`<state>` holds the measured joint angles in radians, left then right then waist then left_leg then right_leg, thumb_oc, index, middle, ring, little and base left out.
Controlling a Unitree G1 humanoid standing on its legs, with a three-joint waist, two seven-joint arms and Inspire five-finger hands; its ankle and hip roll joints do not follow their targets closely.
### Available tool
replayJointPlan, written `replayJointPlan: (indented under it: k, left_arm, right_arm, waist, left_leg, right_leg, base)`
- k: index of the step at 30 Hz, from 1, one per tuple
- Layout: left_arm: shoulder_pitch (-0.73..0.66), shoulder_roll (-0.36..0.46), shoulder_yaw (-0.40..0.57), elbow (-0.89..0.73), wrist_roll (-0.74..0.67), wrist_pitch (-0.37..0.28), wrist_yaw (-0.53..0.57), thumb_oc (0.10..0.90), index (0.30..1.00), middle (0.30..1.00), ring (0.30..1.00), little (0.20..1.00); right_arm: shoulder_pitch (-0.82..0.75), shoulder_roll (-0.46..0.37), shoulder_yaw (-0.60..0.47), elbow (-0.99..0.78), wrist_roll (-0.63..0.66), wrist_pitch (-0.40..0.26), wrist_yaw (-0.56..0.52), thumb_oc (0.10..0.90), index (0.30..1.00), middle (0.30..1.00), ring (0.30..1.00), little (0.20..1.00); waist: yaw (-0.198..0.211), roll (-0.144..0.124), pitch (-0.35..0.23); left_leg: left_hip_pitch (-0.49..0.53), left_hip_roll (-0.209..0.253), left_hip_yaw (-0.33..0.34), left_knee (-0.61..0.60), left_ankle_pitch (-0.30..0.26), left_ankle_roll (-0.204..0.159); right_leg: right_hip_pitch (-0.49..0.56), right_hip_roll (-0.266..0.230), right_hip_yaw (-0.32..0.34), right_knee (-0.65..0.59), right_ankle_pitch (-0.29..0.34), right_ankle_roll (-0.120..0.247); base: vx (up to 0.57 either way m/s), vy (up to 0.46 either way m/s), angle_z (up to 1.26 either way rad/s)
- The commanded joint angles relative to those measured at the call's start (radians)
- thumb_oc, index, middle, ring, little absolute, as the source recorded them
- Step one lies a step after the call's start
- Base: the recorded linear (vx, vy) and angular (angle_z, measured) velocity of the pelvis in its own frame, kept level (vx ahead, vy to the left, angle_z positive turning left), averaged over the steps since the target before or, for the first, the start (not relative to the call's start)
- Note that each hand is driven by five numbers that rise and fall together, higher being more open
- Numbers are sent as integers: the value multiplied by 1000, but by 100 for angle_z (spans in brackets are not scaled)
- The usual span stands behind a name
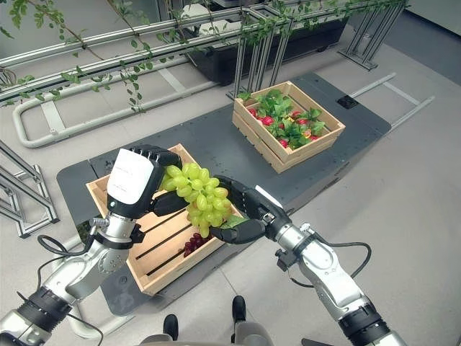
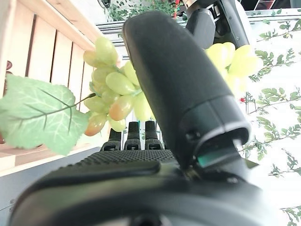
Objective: Pick up the fruits from the basket on one side to the basket on the other side
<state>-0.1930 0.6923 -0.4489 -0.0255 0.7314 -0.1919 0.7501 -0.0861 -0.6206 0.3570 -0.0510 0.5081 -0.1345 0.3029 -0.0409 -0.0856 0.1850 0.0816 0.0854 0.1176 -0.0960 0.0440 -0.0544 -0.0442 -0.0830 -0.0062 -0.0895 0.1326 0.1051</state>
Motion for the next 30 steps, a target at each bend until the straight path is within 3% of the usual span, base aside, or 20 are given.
replayJointPlan:
  k: [1, 19, 20, 21, 30]
  left_arm:
    - [-119, -48, 15, -102, -55, -69, 37, 400, 300, 300, 300, 300]
    - [-125, -57, -68, -78, -21, -122, -25, 400, 300, 300, 300, 300]
    - [-123, -54, -72, -76, -21, -125, -27, 400, 300, 300, 300, 300]
    - [-123, -53, -77, -75, -18, -127, -31, 400, 300, 300, 300, 300]
    - [-116, -45, -93, -55, -16, -122, -22, 400, 300, 300, 300, 300]
  right_arm:
    - [-76, 10, -7, -53, 31, -83, -46, 800, 900, 900, 900, 900]
    - [-85, 113, 37, -55, 297, -46, 43, 800, 900, 900, 900, 900]
    - [-85, 116, 41, -53, 308, -46, 46, 671, 707, 707, 707, 707]
    - [-84, 119, 43, -54, 310, -46, 46, 400, 300, 300, 300, 300]
    - [-81, 127, 49, -47, 317, -53, 49, 400, 300, 300, 300, 300]
  waist:
    - [-14, 19, -82]
    - [-8, 26, -83]
    - [-8, 26, -83]
    - [-8, 27, -82]
    - [-9, 28, -84]
  left_leg:
    - [18, -14, -27, 9, -67, 41]
    - [13, -14, -27, 9, -65, 43]
    - [13, -13, -27, 9, -65, 43]
    - [13, -14, -27, 9, -65, 43]
    - [9, -14, -25, 9, -62, 44]
  right_leg:
    - [59, 1, -7, 2, -68, 23]
    - [55, -3, -14, 2, -70, 24]
    - [55, -3, -15, 2, -70, 24]
    - [54, -3, -14, 2, -70, 24]
    - [49, -2, -12, 2, -67, 24]
  base:
    - [0, 0, 0]
    - [0, 0, 0]
    - [0, 0, 0]
    - [0, 0, 0]
    - [0, 0, 0]
